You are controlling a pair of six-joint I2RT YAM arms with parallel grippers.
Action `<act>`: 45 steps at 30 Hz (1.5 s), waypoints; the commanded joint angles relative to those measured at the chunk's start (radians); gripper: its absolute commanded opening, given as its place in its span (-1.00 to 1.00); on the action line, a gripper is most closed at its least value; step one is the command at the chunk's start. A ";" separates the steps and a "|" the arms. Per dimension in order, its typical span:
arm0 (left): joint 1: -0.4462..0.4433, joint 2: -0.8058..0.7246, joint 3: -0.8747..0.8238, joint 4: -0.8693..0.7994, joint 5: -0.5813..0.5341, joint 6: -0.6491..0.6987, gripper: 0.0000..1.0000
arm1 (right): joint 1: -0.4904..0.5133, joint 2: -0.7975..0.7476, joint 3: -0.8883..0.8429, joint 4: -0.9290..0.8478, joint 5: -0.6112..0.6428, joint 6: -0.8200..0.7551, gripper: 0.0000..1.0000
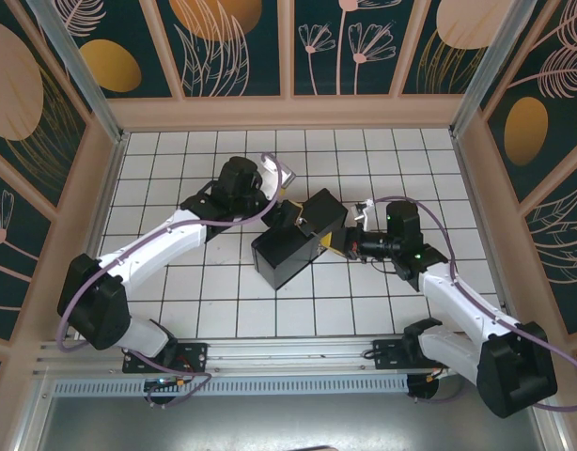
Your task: Unlock a padlock with a key
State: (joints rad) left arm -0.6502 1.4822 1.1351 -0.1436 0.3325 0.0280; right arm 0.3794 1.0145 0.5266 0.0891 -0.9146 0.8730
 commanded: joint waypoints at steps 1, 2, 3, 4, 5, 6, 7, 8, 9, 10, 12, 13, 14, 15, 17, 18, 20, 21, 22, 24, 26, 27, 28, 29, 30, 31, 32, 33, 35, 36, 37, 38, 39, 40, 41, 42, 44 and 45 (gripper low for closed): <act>-0.009 -0.025 -0.021 0.047 0.005 0.050 0.38 | -0.002 0.002 -0.002 0.018 -0.014 0.011 -1.00; -0.011 -0.025 -0.023 0.048 0.008 0.053 0.38 | -0.001 0.002 -0.002 0.017 -0.012 0.011 -1.00; -0.014 -0.026 -0.023 0.048 0.007 0.059 0.39 | -0.002 0.004 -0.006 0.026 -0.012 0.014 -1.00; -0.015 -0.025 -0.023 0.049 -0.002 0.062 0.39 | -0.001 0.002 -0.010 0.039 -0.014 0.021 -1.00; -0.016 -0.022 -0.021 0.047 -0.013 0.062 0.39 | -0.001 0.000 -0.014 0.055 -0.016 0.031 -1.00; -0.016 -0.017 -0.018 0.042 -0.025 0.063 0.39 | -0.002 0.002 -0.015 0.060 -0.017 0.035 -1.00; -0.016 -0.012 -0.013 0.037 -0.034 0.065 0.38 | -0.002 0.002 -0.013 0.062 -0.017 0.035 -1.00; -0.016 -0.007 -0.008 0.032 -0.042 0.065 0.38 | -0.002 0.004 -0.013 0.062 -0.014 0.036 -1.00; -0.016 -0.001 -0.002 0.027 -0.050 0.066 0.37 | -0.002 0.005 -0.014 0.065 -0.015 0.040 -1.00; -0.016 0.003 0.004 0.025 -0.060 0.065 0.37 | -0.002 0.007 -0.016 0.073 -0.016 0.046 -1.00; -0.016 0.010 0.021 0.015 -0.079 0.063 0.36 | -0.002 0.007 -0.017 0.072 -0.013 0.053 -1.00; -0.016 0.011 0.027 0.012 -0.077 0.065 0.35 | -0.002 0.007 -0.019 0.074 -0.012 0.058 -1.00; -0.018 0.012 0.031 0.011 -0.075 0.069 0.35 | -0.002 0.005 -0.023 0.085 -0.014 0.067 -1.00; -0.024 0.014 0.033 0.008 -0.075 0.076 0.35 | -0.002 0.004 -0.027 0.098 -0.015 0.078 -1.00; -0.039 0.024 0.045 -0.009 -0.088 0.095 0.35 | -0.001 0.004 -0.029 0.104 -0.013 0.087 -1.00; -0.048 0.034 0.051 -0.020 -0.096 0.102 0.35 | -0.002 0.006 -0.031 0.107 -0.012 0.090 -1.00; -0.055 0.047 0.055 -0.030 -0.098 0.109 0.33 | -0.003 0.009 -0.036 0.125 -0.018 0.105 -1.00; -0.057 0.051 0.055 -0.031 -0.103 0.109 0.32 | -0.004 0.007 -0.041 0.136 -0.019 0.117 -1.00; -0.058 0.054 0.055 -0.034 -0.107 0.110 0.32 | -0.004 0.003 -0.045 0.149 -0.023 0.125 -1.00; -0.058 0.055 0.055 -0.037 -0.106 0.115 0.31 | -0.007 -0.004 -0.048 0.150 -0.016 0.131 -1.00; -0.059 0.055 0.052 -0.040 -0.101 0.119 0.31 | -0.009 -0.004 -0.050 0.147 -0.013 0.129 -1.00; -0.060 0.055 0.052 -0.041 -0.099 0.120 0.31 | -0.010 0.000 -0.048 0.146 -0.013 0.129 -1.00; -0.060 0.055 0.052 -0.043 -0.096 0.123 0.30 | -0.010 0.005 -0.048 0.147 -0.013 0.130 -1.00; -0.060 0.055 0.051 -0.045 -0.093 0.122 0.30 | -0.009 0.008 -0.047 0.150 -0.015 0.133 -1.00; -0.061 0.054 0.051 -0.048 -0.090 0.125 0.30 | -0.010 0.010 -0.045 0.156 -0.015 0.135 -1.00; -0.061 0.054 0.050 -0.051 -0.082 0.126 0.29 | -0.010 0.012 -0.042 0.158 -0.016 0.138 -1.00; -0.062 0.052 0.048 -0.051 -0.078 0.128 0.29 | -0.011 0.013 -0.039 0.159 -0.017 0.139 -1.00; -0.064 0.050 0.046 -0.051 -0.076 0.128 0.29 | -0.011 0.013 -0.034 0.148 -0.013 0.137 -1.00; -0.066 0.051 0.045 -0.051 -0.073 0.126 0.29 | -0.010 0.010 -0.024 0.115 -0.004 0.120 -1.00; -0.065 0.053 0.046 -0.054 -0.072 0.126 0.28 | -0.012 0.005 -0.024 0.105 0.001 0.116 -1.00; -0.065 0.053 0.046 -0.054 -0.070 0.126 0.28 | -0.013 0.001 -0.026 0.101 0.003 0.116 -1.00; -0.066 0.055 0.046 -0.054 -0.070 0.125 0.28 | -0.015 -0.004 -0.032 0.098 0.003 0.117 -1.00; -0.065 0.054 0.046 -0.056 -0.069 0.125 0.28 | -0.020 -0.010 -0.037 0.095 0.007 0.119 -1.00; -0.066 0.053 0.045 -0.056 -0.068 0.123 0.28 | -0.025 -0.017 -0.042 0.096 0.008 0.119 -1.00; -0.065 0.049 0.042 -0.056 -0.066 0.125 0.28 | -0.030 -0.022 -0.046 0.100 0.007 0.122 -1.00; -0.065 0.046 0.039 -0.054 -0.065 0.125 0.27 | -0.033 -0.022 -0.046 0.100 0.005 0.122 -1.00; -0.065 0.043 0.031 -0.051 -0.069 0.126 0.27 | -0.034 -0.014 -0.041 0.103 -0.001 0.119 -1.00; -0.066 0.043 0.029 -0.054 -0.068 0.129 0.27 | -0.034 -0.006 -0.035 0.104 -0.006 0.117 -1.00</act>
State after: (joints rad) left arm -0.7090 1.5337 1.1637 -0.1802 0.2516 0.1318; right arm 0.3531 1.0126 0.4850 0.1905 -0.9150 1.0012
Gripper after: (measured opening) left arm 0.637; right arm 0.050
